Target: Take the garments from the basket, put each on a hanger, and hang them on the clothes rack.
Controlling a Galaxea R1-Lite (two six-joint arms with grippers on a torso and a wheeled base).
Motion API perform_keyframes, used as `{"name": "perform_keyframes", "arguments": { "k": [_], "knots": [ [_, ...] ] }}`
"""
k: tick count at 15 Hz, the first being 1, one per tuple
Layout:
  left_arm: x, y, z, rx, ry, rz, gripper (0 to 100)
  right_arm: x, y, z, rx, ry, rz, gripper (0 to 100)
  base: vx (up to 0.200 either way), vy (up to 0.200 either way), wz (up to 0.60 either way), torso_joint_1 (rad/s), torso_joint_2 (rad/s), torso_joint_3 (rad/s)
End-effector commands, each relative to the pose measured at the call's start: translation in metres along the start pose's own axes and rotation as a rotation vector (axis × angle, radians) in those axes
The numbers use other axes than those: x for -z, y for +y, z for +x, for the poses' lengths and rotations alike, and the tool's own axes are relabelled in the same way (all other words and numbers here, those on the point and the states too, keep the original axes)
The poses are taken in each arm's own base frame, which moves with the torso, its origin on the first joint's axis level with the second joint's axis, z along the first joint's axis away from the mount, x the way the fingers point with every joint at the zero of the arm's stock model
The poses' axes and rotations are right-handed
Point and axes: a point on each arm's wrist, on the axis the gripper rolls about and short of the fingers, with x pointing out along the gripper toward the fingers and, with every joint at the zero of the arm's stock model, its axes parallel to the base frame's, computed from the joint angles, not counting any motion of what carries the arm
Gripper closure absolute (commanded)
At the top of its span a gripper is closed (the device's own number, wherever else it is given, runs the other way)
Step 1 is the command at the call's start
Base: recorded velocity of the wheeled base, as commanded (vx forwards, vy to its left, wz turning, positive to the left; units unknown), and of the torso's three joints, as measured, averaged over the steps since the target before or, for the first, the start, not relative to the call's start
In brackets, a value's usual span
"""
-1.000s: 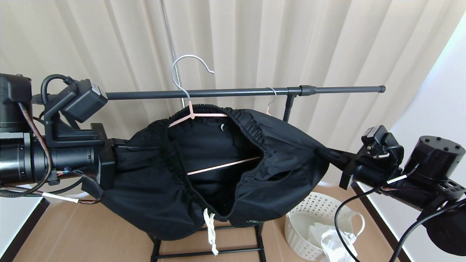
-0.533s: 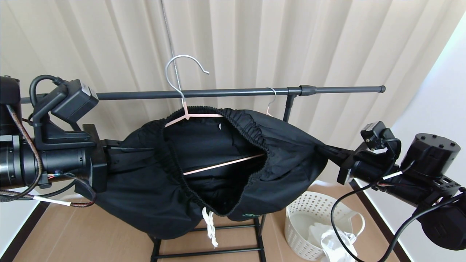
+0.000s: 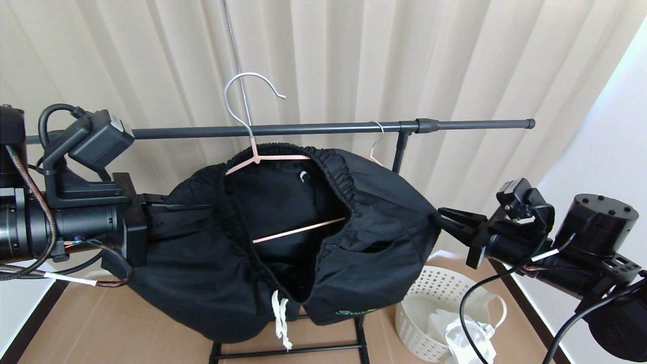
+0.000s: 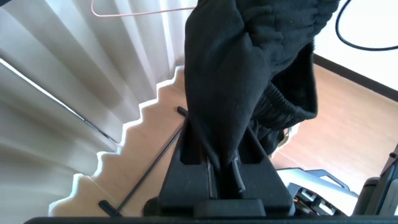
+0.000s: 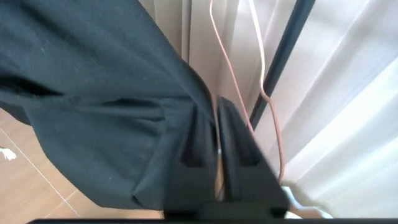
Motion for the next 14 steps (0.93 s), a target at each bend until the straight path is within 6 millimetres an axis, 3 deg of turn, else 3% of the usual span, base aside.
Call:
{"name": "perform_keyframes", "arguments": {
  "k": [1, 5, 9, 14],
  "knots": [
    [-0.001, 0.000, -0.001, -0.002, -0.003, -0.006, 100, 0.002, 0.004, -0.005, -0.034, 0.006, -0.026, 0, 0.000, 0.000, 0.00, 0.000, 0.00, 0.000],
    [-0.003, -0.001, -0.002, -0.005, -0.010, -0.016, 100, 0.001, 0.014, -0.022, -0.128, -0.007, -0.147, 0, 0.000, 0.000, 0.00, 0.000, 0.00, 0.000],
    [0.000, -0.002, -0.004, -0.013, -0.002, -0.034, 100, -0.011, 0.018, -0.026, -0.133, -0.044, -0.153, 0, 0.000, 0.000, 0.00, 0.000, 0.00, 0.000],
    [0.002, -0.001, -0.012, -0.103, 0.014, -0.123, 100, -0.034, 0.037, -0.022, -0.114, -0.106, -0.079, 0, 0.000, 0.000, 0.00, 0.000, 0.00, 0.000]
  ]
}}
